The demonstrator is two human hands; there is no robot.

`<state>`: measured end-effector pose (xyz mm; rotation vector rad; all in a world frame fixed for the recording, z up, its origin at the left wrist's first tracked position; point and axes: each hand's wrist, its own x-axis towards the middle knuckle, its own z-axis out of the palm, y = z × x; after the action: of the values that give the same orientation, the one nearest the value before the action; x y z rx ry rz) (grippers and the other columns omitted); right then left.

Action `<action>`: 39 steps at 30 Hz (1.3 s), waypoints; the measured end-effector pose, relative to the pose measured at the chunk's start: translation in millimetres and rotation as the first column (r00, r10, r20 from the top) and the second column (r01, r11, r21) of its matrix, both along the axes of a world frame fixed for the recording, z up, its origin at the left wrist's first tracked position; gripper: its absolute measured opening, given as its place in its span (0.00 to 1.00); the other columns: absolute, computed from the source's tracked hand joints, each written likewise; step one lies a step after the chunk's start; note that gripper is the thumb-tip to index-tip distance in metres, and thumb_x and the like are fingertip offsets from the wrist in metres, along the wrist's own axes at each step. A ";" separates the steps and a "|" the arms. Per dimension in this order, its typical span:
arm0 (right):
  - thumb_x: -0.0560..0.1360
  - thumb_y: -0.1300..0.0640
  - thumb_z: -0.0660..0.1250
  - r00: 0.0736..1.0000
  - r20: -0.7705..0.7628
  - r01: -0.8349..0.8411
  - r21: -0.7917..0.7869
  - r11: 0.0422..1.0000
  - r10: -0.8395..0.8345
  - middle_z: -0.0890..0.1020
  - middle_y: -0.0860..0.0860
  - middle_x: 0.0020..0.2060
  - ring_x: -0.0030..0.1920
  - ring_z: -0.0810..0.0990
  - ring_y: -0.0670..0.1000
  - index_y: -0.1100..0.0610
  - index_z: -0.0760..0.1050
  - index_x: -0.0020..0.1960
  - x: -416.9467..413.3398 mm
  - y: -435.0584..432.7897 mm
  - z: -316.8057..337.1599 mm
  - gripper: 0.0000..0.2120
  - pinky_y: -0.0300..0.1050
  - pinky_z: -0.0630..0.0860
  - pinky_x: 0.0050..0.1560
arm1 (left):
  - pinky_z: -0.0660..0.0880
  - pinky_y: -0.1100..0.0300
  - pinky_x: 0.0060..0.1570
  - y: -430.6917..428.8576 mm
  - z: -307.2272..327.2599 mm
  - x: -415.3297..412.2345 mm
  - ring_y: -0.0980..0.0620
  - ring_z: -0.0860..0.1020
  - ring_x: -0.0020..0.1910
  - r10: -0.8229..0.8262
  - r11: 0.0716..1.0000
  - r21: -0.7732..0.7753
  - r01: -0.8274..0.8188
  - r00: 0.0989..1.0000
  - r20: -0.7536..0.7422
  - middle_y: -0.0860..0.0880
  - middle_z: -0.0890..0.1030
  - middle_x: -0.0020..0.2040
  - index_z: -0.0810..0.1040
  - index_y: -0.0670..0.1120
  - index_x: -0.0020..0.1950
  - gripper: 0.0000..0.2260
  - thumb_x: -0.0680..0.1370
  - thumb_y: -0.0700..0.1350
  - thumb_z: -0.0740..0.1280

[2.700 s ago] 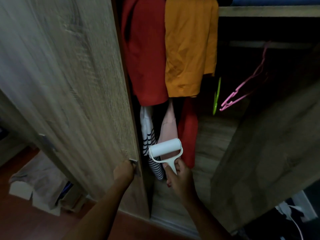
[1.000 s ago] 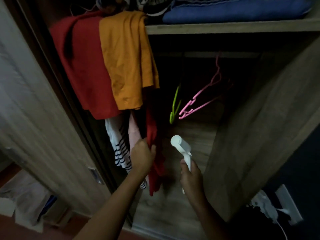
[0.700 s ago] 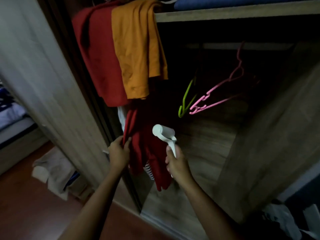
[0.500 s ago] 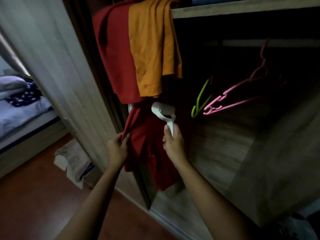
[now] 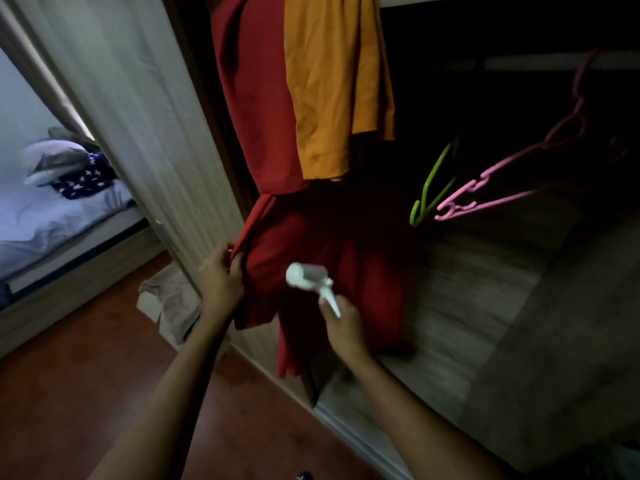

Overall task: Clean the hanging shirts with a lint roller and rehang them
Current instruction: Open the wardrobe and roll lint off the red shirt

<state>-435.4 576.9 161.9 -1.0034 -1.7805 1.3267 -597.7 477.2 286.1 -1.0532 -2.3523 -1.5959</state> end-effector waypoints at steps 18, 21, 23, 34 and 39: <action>0.82 0.55 0.59 0.970 0.130 -0.180 -0.175 0.968 0.204 0.75 0.44 0.38 0.36 0.72 0.39 0.60 0.76 0.57 -3.0 -25.4 -54.4 0.11 0.34 0.67 0.42 | 0.64 0.75 0.34 -16.3 36.7 -14.8 0.51 0.76 0.40 0.129 0.992 0.013 -0.129 0.977 -0.169 0.46 0.80 0.42 0.81 0.38 0.52 0.07 0.79 0.36 0.64; 0.83 0.54 0.58 0.995 -0.006 -0.104 -0.059 0.993 0.104 0.73 0.43 0.36 0.34 0.71 0.39 0.56 0.75 0.55 -12.8 -7.9 -1.1 0.09 0.31 0.67 0.37 | 0.64 0.79 0.33 -15.6 40.1 -13.5 0.50 0.76 0.40 0.142 0.990 0.005 -0.144 0.972 -0.187 0.45 0.79 0.41 0.81 0.37 0.51 0.07 0.79 0.35 0.64; 0.83 0.51 0.56 0.990 -0.122 -0.074 0.010 0.997 0.075 0.73 0.44 0.36 0.34 0.72 0.41 0.51 0.73 0.54 -18.8 7.3 42.0 0.08 0.30 0.68 0.35 | 0.65 0.80 0.33 -15.5 41.0 -12.9 0.50 0.76 0.39 0.142 0.990 0.005 -0.144 0.973 -0.184 0.45 0.79 0.42 0.81 0.37 0.52 0.07 0.79 0.35 0.64; 0.82 0.51 0.58 0.964 0.150 -0.212 -0.078 0.974 0.221 0.79 0.49 0.45 0.45 0.78 0.48 0.55 0.74 0.59 -27.3 -13.2 -44.5 0.11 0.44 0.70 0.49 | 0.70 0.70 0.36 -15.9 45.6 -23.9 0.49 0.77 0.39 0.163 0.987 0.029 -0.161 0.967 -0.193 0.45 0.80 0.42 0.81 0.38 0.52 0.08 0.79 0.37 0.63; 0.82 0.55 0.59 0.982 0.127 -0.118 -0.145 0.982 0.137 0.77 0.51 0.44 0.44 0.75 0.50 0.61 0.75 0.58 -20.2 2.3 -30.9 0.11 0.38 0.66 0.44 | 0.70 0.60 0.39 -17.4 50.5 -31.9 0.48 0.77 0.39 0.172 0.985 0.042 -0.167 0.968 -0.182 0.45 0.80 0.41 0.81 0.39 0.51 0.07 0.79 0.37 0.63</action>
<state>-455.6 579.3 131.0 -1.0929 -1.9042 1.5085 -629.6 459.8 336.7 -0.9232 -2.2262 -1.4004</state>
